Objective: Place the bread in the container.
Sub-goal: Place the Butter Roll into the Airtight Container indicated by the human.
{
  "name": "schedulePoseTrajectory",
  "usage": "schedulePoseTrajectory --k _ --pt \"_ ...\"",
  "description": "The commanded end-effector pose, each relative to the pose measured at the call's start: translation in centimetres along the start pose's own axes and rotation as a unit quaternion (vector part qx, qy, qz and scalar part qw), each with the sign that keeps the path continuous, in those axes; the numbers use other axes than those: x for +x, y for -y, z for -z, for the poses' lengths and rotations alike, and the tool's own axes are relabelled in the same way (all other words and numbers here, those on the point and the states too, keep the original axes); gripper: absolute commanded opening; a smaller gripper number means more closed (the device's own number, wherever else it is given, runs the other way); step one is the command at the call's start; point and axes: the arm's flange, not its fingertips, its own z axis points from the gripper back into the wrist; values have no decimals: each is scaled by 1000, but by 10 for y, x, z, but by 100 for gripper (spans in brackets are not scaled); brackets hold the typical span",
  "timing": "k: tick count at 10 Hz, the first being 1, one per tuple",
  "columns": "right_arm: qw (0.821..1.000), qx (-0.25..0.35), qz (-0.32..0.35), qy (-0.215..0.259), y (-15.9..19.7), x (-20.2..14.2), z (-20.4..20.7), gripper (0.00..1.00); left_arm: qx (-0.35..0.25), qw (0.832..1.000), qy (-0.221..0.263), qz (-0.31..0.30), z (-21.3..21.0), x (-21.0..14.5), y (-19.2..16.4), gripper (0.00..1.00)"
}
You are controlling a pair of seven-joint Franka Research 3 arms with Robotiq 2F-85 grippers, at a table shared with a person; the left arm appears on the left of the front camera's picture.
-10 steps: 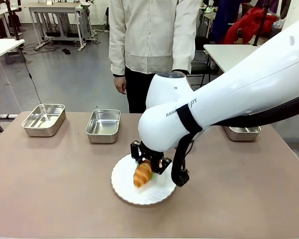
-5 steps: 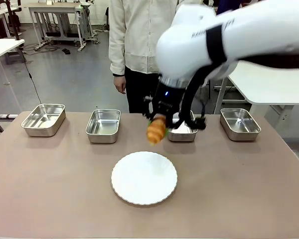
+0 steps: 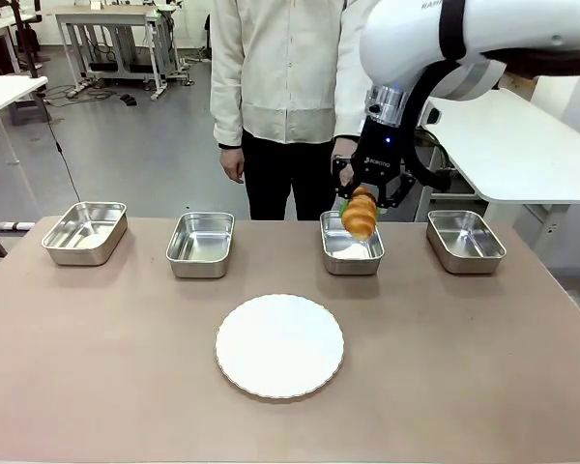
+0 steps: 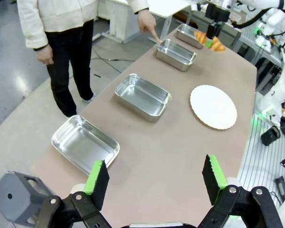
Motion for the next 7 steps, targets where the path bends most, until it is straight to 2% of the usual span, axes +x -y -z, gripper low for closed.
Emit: schedulePoseTrajectory --k 1,4,5,7 --pt "999 -14 -33 6 2 26 10 55 -3 1000 3 6 -1 0 2 100" --pt "993 5 -113 17 6 41 30 55 -3 1000 3 6 -1 0 2 100" --pt "997 -6 -68 22 2 43 26 55 -3 1000 3 6 -1 0 2 100" --pt "997 -10 -81 4 7 38 34 55 -3 1000 3 6 -1 0 2 100"
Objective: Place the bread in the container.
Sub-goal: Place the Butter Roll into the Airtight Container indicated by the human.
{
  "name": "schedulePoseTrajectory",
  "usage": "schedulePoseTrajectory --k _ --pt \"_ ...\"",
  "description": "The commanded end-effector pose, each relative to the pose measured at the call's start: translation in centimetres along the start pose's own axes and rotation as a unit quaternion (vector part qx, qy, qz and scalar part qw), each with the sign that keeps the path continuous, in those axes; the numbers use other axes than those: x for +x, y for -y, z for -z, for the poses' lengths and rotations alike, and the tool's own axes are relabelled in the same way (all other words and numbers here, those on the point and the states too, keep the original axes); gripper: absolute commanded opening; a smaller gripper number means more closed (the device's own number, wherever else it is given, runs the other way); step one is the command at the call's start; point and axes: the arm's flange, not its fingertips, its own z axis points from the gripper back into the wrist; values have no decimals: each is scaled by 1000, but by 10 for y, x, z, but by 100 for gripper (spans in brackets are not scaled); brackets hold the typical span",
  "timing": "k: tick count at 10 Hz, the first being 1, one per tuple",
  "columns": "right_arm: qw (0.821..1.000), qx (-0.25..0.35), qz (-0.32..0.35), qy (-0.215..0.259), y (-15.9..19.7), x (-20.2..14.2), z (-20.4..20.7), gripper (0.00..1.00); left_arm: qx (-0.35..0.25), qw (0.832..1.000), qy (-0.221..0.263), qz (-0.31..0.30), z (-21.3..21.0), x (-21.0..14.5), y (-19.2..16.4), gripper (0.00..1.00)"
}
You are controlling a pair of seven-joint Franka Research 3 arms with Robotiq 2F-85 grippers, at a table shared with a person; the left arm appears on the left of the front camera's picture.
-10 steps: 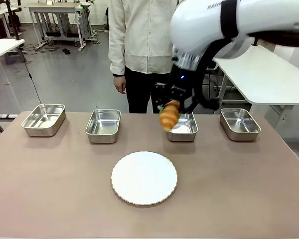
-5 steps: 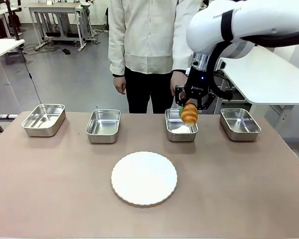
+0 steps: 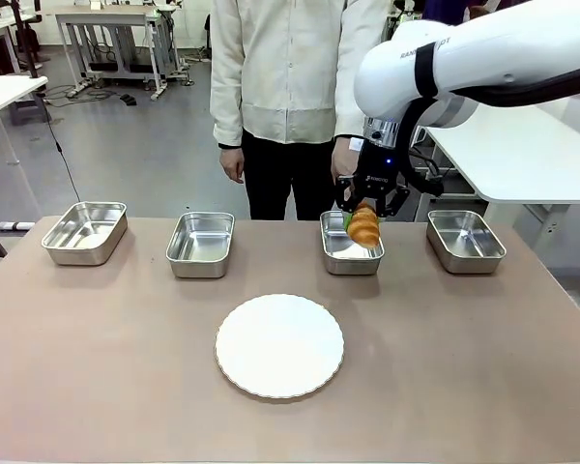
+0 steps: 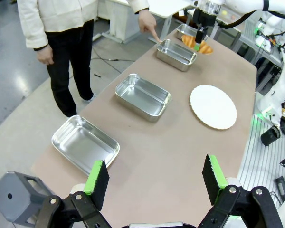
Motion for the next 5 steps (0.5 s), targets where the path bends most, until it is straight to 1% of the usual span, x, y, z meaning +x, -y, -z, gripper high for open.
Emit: schedulePoseTrajectory --k 1,2,3,5 --pt "1000 1 0 2 0 0 -1 55 -3 1000 3 6 -1 0 2 100" --pt "999 6 5 44 5 12 1 55 -3 1000 3 6 -1 0 2 100" --pt "999 20 -12 49 10 22 4 55 -3 1000 3 6 -1 0 2 100" --pt "999 23 -18 46 17 35 7 55 -3 1000 3 6 -1 0 2 100"
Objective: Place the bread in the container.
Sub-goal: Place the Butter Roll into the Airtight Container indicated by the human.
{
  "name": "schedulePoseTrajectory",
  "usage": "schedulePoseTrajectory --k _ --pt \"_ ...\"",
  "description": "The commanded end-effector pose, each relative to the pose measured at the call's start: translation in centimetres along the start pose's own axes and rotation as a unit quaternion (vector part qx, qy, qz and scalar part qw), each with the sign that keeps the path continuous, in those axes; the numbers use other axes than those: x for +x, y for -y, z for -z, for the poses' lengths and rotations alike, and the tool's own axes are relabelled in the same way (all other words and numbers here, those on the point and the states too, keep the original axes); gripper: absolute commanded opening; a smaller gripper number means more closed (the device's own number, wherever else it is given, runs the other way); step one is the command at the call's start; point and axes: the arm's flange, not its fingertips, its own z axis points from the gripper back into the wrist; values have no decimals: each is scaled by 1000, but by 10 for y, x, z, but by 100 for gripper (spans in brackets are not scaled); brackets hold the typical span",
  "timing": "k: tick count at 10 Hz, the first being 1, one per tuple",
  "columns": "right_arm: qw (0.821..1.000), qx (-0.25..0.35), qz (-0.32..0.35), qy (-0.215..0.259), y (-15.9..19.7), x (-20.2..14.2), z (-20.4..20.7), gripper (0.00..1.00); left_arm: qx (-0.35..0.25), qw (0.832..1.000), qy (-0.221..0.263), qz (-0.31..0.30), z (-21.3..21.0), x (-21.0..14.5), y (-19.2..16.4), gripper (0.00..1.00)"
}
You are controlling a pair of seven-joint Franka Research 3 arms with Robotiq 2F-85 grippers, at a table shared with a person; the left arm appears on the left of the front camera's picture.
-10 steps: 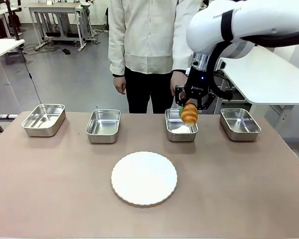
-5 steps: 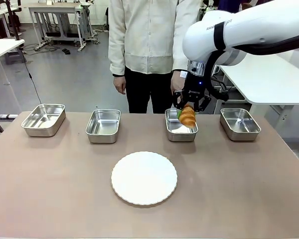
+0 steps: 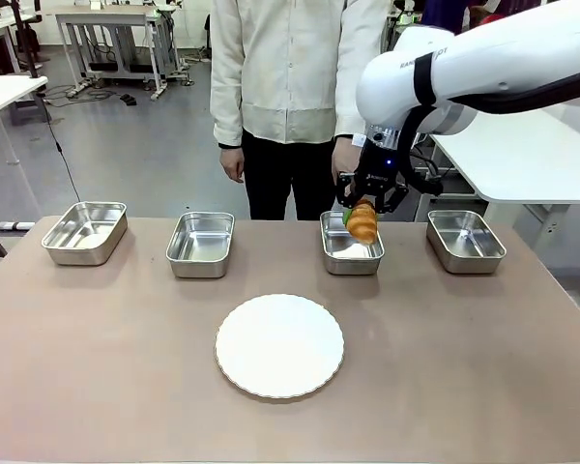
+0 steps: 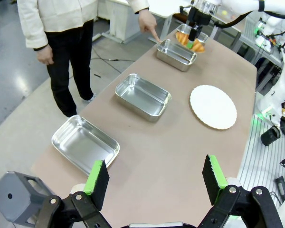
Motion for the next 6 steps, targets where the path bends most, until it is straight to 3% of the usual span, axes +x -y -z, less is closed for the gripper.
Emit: schedulePoseTrajectory --k 1,6 --pt "1000 15 -20 -8 9 14 2 55 -3 1000 3 6 -1 0 2 100" --pt "999 25 -26 -35 9 34 26 55 -3 1000 3 6 -1 0 2 100"
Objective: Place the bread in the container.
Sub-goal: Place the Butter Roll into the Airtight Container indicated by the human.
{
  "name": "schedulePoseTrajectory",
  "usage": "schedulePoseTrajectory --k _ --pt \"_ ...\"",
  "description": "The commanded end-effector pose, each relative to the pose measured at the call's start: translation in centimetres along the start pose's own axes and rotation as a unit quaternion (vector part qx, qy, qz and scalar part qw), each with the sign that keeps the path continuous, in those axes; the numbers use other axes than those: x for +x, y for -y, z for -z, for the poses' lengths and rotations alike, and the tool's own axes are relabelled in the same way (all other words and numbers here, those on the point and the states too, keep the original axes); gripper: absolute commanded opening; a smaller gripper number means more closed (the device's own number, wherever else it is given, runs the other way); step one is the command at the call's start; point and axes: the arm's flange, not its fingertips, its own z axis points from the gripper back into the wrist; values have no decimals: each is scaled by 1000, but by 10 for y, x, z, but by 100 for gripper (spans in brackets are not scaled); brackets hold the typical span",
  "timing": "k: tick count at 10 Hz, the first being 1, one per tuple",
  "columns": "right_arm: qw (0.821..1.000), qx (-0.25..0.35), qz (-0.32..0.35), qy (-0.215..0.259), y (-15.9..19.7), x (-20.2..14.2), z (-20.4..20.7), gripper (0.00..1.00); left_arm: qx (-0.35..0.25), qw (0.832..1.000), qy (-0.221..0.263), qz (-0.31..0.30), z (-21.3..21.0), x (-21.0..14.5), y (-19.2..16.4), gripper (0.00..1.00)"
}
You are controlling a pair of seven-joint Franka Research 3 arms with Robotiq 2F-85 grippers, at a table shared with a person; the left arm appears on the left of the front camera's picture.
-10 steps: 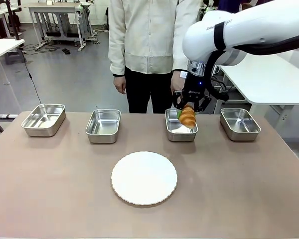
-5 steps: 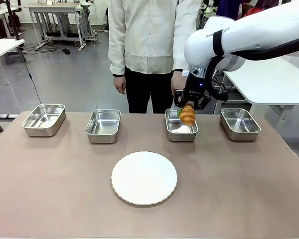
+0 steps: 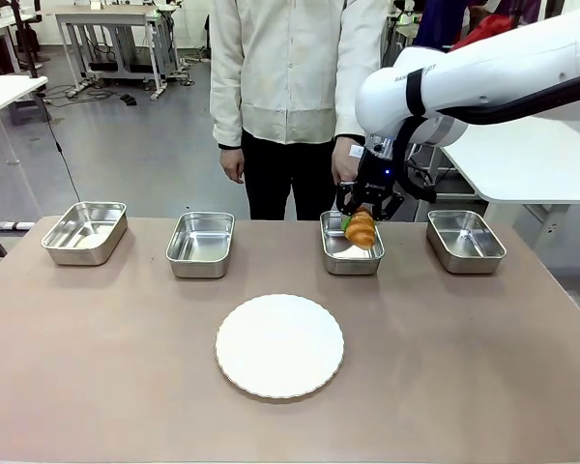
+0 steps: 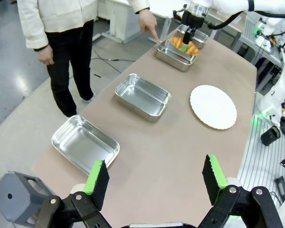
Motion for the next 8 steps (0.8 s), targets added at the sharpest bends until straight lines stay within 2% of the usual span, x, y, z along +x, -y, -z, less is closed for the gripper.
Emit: schedulePoseTrajectory --k 1,2,3,4,8 --pt "1000 11 -8 -7 -2 11 -1 55 -3 1000 3 6 -1 0 2 100" --pt "1000 7 0 1 -4 12 1 55 -3 1000 3 6 -1 0 2 100" --pt "1000 -5 4 5 -4 14 4 86 -3 1000 3 6 -1 0 2 100" --pt "1000 -9 2 6 -4 14 7 100 -3 1000 3 6 -1 0 2 100" --pt "1000 -5 2 24 -14 5 0 100 -3 1000 3 6 -1 0 2 100"
